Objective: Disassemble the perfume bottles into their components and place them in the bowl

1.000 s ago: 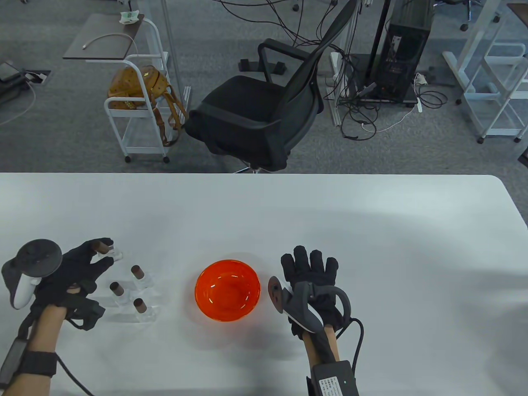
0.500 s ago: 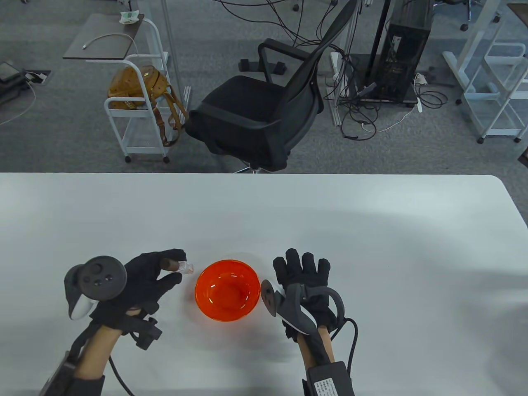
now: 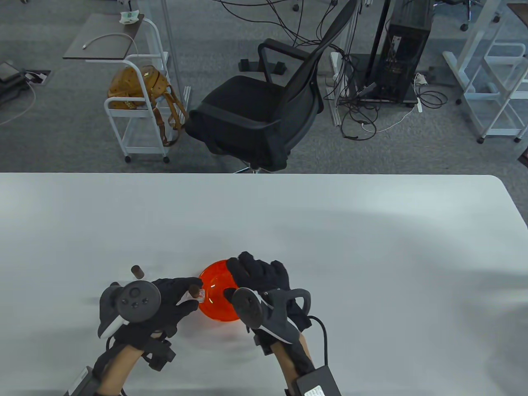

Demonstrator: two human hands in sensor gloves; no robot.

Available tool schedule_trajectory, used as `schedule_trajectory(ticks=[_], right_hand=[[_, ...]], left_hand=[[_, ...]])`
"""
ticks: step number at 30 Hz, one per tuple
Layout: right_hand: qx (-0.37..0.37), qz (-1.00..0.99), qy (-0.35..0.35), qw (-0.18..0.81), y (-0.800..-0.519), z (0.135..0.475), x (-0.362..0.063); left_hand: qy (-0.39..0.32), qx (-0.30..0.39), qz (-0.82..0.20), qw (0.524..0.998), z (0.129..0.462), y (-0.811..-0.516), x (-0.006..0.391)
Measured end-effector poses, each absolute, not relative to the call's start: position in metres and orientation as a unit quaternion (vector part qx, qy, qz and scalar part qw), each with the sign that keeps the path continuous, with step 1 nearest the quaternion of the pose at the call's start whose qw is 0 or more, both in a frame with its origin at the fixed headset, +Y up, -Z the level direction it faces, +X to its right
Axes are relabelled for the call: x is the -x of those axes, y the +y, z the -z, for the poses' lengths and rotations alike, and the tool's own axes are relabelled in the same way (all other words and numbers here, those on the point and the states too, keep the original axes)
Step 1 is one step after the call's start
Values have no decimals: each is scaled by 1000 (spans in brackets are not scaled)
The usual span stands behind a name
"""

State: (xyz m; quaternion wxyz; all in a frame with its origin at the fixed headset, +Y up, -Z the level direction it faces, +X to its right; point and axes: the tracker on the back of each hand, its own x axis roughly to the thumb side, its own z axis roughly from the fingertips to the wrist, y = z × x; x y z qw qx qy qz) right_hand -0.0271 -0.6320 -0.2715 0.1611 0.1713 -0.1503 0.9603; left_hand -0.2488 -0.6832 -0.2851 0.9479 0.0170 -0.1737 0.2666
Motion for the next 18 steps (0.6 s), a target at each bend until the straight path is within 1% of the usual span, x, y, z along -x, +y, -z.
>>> schedule_trajectory(ticks=[1,3,5,7,8,11,13,15,16,18], right_hand=[[-189,-955,-141,182,-627,271,38],[-216,-952,-116,181,-624,271,56],[-222,-957,-110,153,-627,274,71],[-218,-960,-118,127,-630,277,78],[-217,-960,-120,132,-628,278,76],[-191,-949,-138,210,-621,283,61],[-153,-942,-151,257,-620,292,47],[-108,-951,-149,250,-630,305,38],[-86,-964,-129,214,-641,314,36],[-74,-986,-83,122,-668,325,41]], left_hand=[[-172,-17,-263,949,285,-684,248],[-171,-16,-263,949,285,-684,248],[-173,-15,-264,949,285,-684,247],[-169,-11,-254,952,285,-686,246],[-166,-9,-250,954,286,-687,247],[-150,-5,-249,957,288,-690,250],[-137,-10,-256,957,289,-689,253],[-126,-12,-266,956,290,-688,258],[-121,-12,-275,954,290,-688,260],[-116,-5,-292,949,291,-689,264]])
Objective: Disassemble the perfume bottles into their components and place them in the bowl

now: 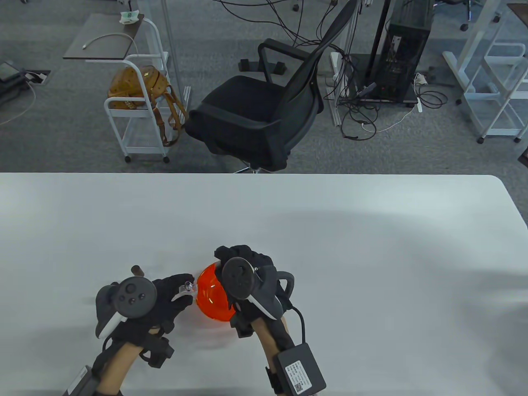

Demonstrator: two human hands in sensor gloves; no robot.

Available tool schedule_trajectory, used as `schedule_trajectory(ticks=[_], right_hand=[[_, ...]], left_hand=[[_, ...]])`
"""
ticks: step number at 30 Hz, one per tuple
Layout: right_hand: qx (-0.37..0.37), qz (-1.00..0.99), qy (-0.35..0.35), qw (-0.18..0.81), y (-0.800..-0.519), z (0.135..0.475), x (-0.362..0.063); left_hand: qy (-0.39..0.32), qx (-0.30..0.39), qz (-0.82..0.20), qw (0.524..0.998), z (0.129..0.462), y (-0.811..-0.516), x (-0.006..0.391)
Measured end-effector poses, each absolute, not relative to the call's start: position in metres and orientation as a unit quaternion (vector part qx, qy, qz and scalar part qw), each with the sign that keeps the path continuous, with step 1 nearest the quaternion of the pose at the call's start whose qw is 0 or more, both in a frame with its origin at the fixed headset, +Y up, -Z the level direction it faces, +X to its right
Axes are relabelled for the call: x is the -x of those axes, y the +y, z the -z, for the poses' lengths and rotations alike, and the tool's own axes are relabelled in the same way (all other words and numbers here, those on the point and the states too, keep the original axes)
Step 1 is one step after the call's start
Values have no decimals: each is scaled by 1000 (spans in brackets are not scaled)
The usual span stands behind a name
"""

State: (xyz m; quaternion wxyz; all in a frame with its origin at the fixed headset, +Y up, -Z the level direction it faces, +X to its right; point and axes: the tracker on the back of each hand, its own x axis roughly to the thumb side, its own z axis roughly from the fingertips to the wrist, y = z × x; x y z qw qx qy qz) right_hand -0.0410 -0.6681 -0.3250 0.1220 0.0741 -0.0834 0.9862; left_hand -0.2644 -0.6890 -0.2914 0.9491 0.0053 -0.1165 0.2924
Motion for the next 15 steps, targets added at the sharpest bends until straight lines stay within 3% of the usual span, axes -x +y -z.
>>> schedule_trajectory(ticks=[4,7,15], right_hand=[[-91,-995,-33,-31,-710,332,59],[-100,-990,-23,-101,-726,334,67],[-109,-988,1,-113,-737,335,69]], left_hand=[[-109,-1,-314,943,293,-690,269],[-112,3,-315,942,293,-691,268],[-122,11,-299,946,293,-693,264]])
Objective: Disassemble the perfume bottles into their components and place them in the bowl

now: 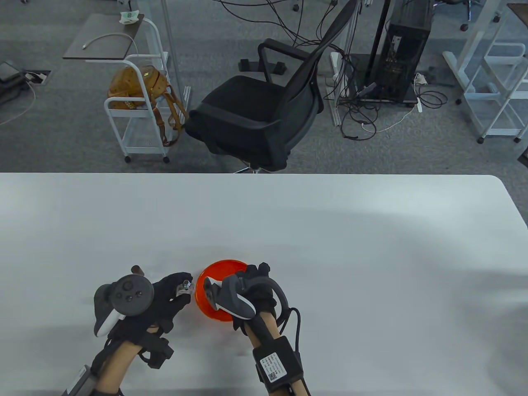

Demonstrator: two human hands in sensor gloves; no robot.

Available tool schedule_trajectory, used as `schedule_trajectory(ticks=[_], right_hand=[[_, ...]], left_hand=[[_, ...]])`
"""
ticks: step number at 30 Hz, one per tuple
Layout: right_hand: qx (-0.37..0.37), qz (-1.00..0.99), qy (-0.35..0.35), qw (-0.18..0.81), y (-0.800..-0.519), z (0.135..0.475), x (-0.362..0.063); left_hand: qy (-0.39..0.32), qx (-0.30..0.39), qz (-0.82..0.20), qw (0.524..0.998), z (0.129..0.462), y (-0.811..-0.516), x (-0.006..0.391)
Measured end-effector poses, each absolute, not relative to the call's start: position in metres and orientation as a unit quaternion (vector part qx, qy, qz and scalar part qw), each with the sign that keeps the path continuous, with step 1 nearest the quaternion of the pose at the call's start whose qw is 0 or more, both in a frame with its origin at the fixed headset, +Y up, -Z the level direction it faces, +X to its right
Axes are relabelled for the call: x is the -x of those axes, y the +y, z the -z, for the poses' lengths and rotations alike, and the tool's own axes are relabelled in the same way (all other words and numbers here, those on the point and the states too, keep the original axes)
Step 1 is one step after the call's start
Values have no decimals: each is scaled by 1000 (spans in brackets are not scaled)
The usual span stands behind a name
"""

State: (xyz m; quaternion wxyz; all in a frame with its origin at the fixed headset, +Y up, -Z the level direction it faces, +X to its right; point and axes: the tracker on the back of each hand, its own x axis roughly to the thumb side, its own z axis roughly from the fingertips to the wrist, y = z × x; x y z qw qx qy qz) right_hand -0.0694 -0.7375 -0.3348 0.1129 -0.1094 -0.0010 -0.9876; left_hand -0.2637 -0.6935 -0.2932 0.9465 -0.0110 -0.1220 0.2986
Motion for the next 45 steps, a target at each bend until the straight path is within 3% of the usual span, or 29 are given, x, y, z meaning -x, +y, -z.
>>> schedule_trajectory(ticks=[4,6,11,18,23,30,33,38,45], right_hand=[[110,993,41,17,-703,323,50],[105,987,77,-93,-679,311,35],[139,950,57,-273,-664,295,34],[123,964,130,-197,-673,288,56],[152,958,74,-233,-673,287,58],[145,959,122,-209,-672,283,62],[155,955,94,-233,-673,284,60],[147,953,123,-232,-674,284,59],[156,955,111,-225,-676,283,61]], left_hand=[[-125,7,-291,949,292,-693,263],[-128,1,-281,951,292,-692,261],[-141,-5,-257,956,289,-691,252],[-162,-16,-235,958,285,-691,240],[-163,-24,-235,958,284,-691,240],[-171,-29,-246,954,281,-690,243],[-166,-44,-247,954,281,-688,244],[-174,-35,-247,953,280,-689,244],[-169,-40,-253,952,281,-689,246]])
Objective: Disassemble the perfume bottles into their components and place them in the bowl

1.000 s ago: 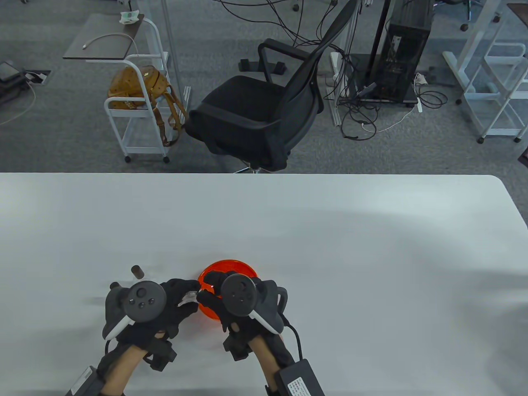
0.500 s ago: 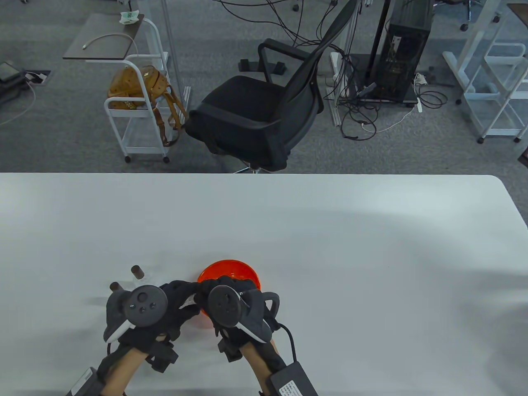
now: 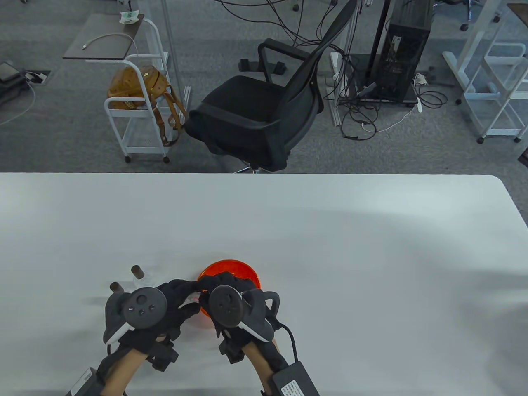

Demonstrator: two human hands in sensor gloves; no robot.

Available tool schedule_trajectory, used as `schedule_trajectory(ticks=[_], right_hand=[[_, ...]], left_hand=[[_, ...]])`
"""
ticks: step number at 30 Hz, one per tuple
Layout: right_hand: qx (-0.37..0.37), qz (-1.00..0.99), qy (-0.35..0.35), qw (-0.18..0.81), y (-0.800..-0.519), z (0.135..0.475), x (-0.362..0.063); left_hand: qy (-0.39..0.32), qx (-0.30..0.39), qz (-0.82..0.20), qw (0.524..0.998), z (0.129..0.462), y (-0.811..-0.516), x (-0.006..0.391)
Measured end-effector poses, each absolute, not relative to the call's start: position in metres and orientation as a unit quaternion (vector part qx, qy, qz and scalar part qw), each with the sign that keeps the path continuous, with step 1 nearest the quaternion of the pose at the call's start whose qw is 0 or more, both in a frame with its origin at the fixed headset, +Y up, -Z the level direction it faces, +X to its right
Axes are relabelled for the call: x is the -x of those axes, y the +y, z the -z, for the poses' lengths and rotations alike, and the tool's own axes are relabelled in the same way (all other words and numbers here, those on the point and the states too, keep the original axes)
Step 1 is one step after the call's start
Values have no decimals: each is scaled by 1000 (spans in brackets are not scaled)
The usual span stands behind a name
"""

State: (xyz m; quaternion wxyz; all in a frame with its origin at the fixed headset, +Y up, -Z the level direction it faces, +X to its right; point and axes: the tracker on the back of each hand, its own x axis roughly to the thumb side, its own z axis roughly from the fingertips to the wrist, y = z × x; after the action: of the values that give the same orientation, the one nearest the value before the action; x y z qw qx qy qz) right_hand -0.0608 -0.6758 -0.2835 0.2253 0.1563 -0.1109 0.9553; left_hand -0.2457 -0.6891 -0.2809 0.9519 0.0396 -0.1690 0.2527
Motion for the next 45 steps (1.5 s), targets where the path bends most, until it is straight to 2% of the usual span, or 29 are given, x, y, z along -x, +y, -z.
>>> schedule_trajectory(ticks=[3,7,12,17,20,25,30,34,37,43,45], right_hand=[[-154,-955,-126,218,-676,283,61],[-165,-956,-105,217,-677,283,62],[-160,-957,-125,209,-678,283,62],[-168,-957,-99,213,-678,284,61],[-163,-957,-118,208,-678,284,60],[-171,-959,-102,203,-679,284,62],[-165,-959,-122,195,-680,284,62],[-173,-959,-96,205,-680,284,64],[-167,-960,-122,188,-678,284,64],[-167,-959,-98,208,-680,285,63],[-166,-958,-113,203,-678,284,63]], left_hand=[[-175,-36,-242,954,280,-689,245],[-167,-45,-242,955,281,-690,245],[-173,-32,-243,954,281,-692,245],[-173,-44,-243,953,282,-691,243],[-172,-37,-243,954,281,-691,243],[-171,-43,-232,957,280,-691,242],[-175,-31,-239,955,281,-692,244],[-168,-45,-232,957,280,-690,243],[-168,-37,-249,953,283,-691,246],[-167,-40,-240,955,282,-692,244],[-167,-37,-250,953,282,-692,245]])
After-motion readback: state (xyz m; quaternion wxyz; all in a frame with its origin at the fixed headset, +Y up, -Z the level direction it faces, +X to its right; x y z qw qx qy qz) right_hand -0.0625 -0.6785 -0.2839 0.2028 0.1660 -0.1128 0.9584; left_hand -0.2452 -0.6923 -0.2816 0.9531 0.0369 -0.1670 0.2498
